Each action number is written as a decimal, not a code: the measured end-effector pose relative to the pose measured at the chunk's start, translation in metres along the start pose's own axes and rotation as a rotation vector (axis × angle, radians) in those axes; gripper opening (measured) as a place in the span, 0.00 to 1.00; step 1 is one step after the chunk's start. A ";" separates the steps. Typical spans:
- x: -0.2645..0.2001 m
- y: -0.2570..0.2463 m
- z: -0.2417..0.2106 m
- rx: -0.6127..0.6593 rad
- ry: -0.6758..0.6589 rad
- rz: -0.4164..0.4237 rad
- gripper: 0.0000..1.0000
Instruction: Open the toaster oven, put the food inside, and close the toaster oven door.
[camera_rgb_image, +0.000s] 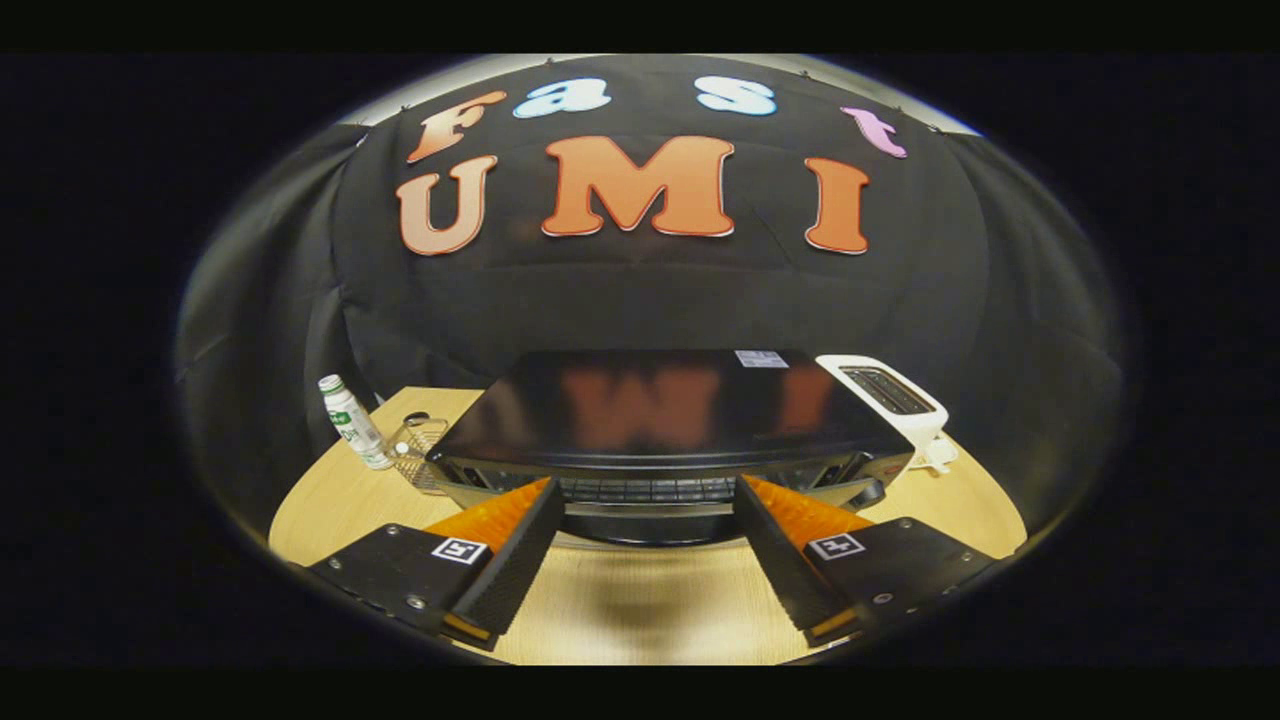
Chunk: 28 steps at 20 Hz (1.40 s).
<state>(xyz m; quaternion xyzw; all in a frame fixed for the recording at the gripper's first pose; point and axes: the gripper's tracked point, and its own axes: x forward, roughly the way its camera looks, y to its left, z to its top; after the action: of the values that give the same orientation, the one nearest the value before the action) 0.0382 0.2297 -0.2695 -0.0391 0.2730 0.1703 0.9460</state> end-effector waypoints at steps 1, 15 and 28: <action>-0.008 0.000 -0.005 0.004 0.003 0.001 1.00; -0.061 -0.002 -0.093 0.013 0.117 -0.003 1.00; -0.066 -0.009 -0.182 0.009 0.319 -0.005 0.99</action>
<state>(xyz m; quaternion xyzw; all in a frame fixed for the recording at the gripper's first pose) -0.1021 0.1714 -0.3889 -0.0623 0.4206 0.1582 0.8912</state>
